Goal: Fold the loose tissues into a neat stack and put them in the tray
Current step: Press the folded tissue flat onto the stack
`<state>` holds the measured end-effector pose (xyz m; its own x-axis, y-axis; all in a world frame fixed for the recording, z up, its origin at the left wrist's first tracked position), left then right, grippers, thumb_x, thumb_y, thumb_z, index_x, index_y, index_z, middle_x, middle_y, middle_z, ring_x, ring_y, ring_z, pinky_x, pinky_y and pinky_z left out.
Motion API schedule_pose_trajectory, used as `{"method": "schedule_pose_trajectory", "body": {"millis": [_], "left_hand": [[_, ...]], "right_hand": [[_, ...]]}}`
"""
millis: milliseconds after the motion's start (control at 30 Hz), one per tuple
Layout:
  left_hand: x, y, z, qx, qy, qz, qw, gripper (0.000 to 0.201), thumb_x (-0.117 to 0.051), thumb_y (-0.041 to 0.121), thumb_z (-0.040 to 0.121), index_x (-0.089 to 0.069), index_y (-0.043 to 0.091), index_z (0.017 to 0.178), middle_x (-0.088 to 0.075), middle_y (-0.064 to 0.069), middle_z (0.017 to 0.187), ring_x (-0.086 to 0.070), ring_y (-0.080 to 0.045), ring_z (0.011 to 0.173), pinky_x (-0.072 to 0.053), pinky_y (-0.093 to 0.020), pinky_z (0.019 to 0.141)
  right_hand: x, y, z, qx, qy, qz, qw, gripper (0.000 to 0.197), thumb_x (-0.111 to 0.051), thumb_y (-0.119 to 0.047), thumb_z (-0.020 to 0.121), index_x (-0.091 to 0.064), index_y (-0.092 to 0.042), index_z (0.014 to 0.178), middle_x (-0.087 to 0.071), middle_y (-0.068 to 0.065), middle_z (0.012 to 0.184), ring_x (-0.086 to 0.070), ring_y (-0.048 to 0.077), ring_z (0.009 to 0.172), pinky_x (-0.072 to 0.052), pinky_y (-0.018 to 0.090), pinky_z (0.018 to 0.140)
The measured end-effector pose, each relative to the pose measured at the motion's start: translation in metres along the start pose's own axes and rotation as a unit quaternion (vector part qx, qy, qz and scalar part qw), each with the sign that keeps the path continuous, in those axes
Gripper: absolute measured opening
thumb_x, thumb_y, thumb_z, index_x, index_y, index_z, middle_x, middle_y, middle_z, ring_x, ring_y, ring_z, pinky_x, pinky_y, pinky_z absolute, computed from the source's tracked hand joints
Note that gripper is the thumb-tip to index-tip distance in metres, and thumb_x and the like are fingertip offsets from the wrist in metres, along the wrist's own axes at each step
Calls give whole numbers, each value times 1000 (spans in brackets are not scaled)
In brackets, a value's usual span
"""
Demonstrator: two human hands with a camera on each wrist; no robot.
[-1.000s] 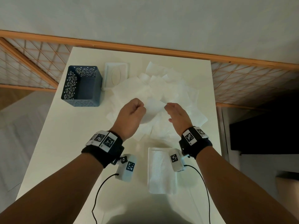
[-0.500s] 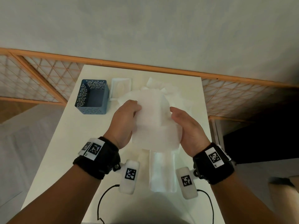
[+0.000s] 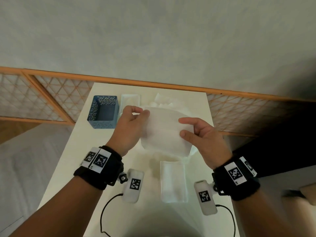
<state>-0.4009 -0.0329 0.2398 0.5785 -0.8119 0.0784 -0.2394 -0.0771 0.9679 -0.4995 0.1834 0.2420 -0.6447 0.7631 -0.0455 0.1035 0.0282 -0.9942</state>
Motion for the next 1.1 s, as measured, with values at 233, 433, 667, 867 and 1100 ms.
{"method": "schedule_pose_trajectory", "body": {"millis": [233, 433, 667, 867, 1100], "left_hand": [[2, 15, -21, -165, -10, 228, 959, 80, -80, 55, 86, -40, 36, 152, -48, 10, 140, -53, -8, 124, -48, -31, 103], [-34, 18, -41, -267, -139, 319, 899, 47, -78, 45, 92, -63, 43, 136, -39, 19, 154, -43, -6, 136, -43, -30, 110], [-43, 14, -48, -299, -136, 297, 897, 16, -72, 36, 99, -75, 31, 113, -67, 20, 120, -63, -2, 109, -52, -27, 93], [-40, 0, -44, -175, -122, 154, 965, 5, -74, 28, 98, -74, 30, 93, -73, 19, 89, -68, -3, 80, -48, -20, 74], [-40, -15, -45, -34, -136, -98, 985, 22, -76, 26, 95, -66, 7, 99, -74, -11, 101, -69, -26, 93, -54, -46, 90]], "right_hand": [[5, -10, 4, -17, 19, -50, 998, 41, -72, -4, 95, -64, -25, 128, -78, 16, 102, -72, 29, 94, -56, 49, 94], [-9, -14, 3, -26, -65, -112, 991, 61, -79, -22, 90, -51, -43, 140, -74, 22, 106, -67, 50, 103, -52, 67, 97], [-12, -25, 3, 1, -97, -144, 985, 67, -81, -27, 89, -48, -40, 146, -64, 14, 84, -57, 30, 78, -45, 46, 76], [5, -32, 6, 19, -8, -177, 984, 66, -81, -44, 86, -52, -36, 144, -71, -6, 115, -67, 11, 102, -55, 42, 100], [11, -7, 2, -99, 19, 11, 995, 80, -46, -77, 85, -53, -26, 146, -71, 7, 133, -68, 22, 121, -51, 42, 105]]}}
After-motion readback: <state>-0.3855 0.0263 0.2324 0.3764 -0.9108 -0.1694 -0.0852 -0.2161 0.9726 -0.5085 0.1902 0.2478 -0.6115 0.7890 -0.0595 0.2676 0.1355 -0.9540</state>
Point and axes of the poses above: each hand's wrist, its own z-axis towards the middle knuckle, its own x-axis out of the back of the hand, y = z × x, the point moved 7 cm from there along z, towards the middle knuckle
